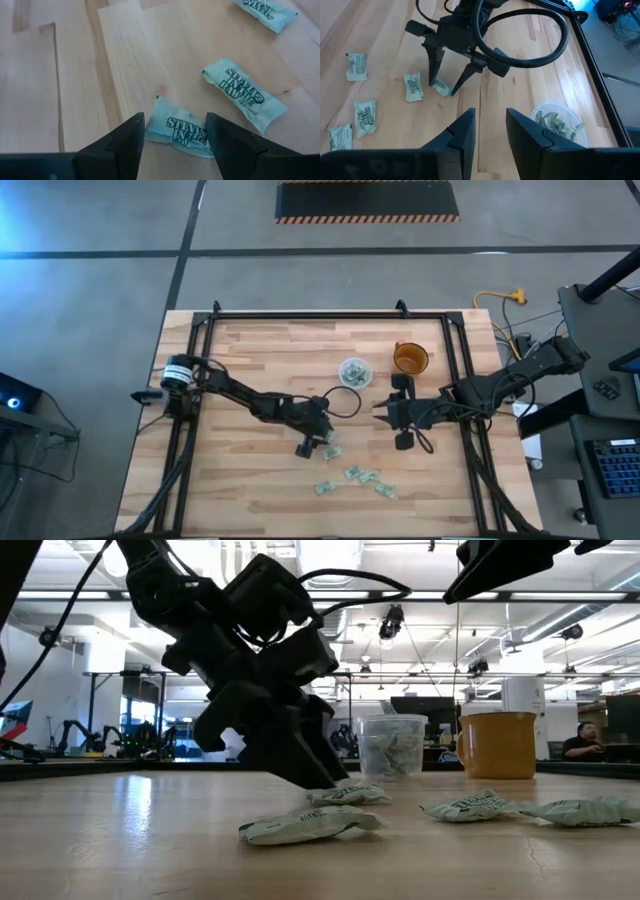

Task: Pick and place Stevia / Truvia into bins
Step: Put the green stevia packet into the transparent bin

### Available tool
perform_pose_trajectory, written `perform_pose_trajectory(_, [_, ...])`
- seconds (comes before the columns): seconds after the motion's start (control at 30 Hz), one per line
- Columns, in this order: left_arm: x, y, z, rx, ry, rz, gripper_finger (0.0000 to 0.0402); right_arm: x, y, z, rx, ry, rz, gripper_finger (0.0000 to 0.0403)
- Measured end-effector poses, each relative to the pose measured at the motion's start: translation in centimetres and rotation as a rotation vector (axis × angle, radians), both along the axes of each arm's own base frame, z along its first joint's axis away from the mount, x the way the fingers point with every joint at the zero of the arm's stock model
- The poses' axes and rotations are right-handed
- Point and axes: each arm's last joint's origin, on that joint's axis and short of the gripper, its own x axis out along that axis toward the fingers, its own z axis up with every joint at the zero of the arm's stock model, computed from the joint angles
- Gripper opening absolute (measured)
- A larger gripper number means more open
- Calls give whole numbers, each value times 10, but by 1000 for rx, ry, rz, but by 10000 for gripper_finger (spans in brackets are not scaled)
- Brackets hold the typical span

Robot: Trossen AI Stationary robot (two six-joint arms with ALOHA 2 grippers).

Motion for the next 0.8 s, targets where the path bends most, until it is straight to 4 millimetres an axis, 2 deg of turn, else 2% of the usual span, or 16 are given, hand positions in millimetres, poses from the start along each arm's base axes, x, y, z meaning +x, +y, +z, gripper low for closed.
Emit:
perform_pose_trajectory(0.23, [-2,0,3,-12,10,12,188,0,0,0,-1,3,0,90])
perform_pose_trajectory(0.6, [-2,0,11,-8,-15,7,86,0,0,0,-1,3,0,85])
perform_pose_trajectory(0.8, [-1,3,18,61,-68,57,50,0,0,0,-2,4,0,83])
